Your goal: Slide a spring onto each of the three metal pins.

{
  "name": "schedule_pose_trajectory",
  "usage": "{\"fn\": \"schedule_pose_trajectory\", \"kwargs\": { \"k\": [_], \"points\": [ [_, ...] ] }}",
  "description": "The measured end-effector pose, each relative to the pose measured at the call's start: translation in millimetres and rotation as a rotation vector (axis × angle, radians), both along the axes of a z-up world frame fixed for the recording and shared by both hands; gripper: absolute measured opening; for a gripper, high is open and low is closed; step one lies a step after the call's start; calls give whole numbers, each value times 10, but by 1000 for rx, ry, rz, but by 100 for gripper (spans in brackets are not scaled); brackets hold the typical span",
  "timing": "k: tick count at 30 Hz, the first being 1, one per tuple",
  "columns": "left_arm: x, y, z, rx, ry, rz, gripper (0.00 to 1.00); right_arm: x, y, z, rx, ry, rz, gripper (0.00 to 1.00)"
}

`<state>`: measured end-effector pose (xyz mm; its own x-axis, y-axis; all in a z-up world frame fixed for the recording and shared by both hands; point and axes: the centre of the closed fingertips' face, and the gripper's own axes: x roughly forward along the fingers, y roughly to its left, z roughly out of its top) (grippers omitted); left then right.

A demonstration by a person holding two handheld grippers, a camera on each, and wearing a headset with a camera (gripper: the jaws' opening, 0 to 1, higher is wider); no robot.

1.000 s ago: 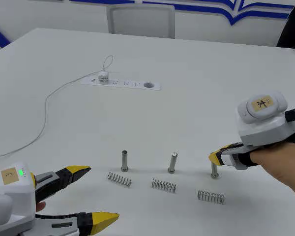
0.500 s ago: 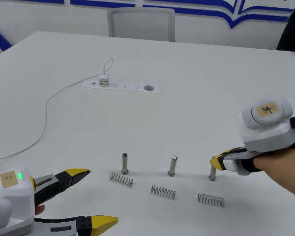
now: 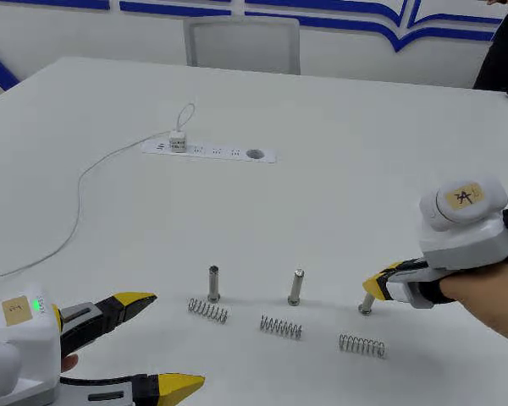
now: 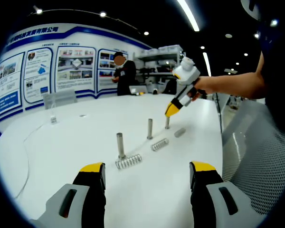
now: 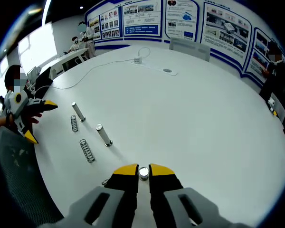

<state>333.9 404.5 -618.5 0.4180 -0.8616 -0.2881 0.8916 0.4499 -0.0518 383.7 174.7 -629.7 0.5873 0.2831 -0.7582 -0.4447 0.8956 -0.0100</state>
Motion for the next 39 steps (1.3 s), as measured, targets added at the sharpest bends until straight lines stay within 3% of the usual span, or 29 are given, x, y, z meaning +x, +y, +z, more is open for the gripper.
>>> {"fn": "schedule_pose_trajectory", "kwargs": {
  "k": [24, 31, 39],
  "points": [
    [8, 7, -1, -1, 1, 3, 74, -102, -59, 221, -6, -89, 42, 19],
    [7, 0, -5, 1, 1, 1, 74, -291, -168, 81, 22, -51, 49, 20],
    [6, -28, -1, 4, 1, -6, 73, -559, -37, -123, 35, 2, 199, 20]
  ]
}}
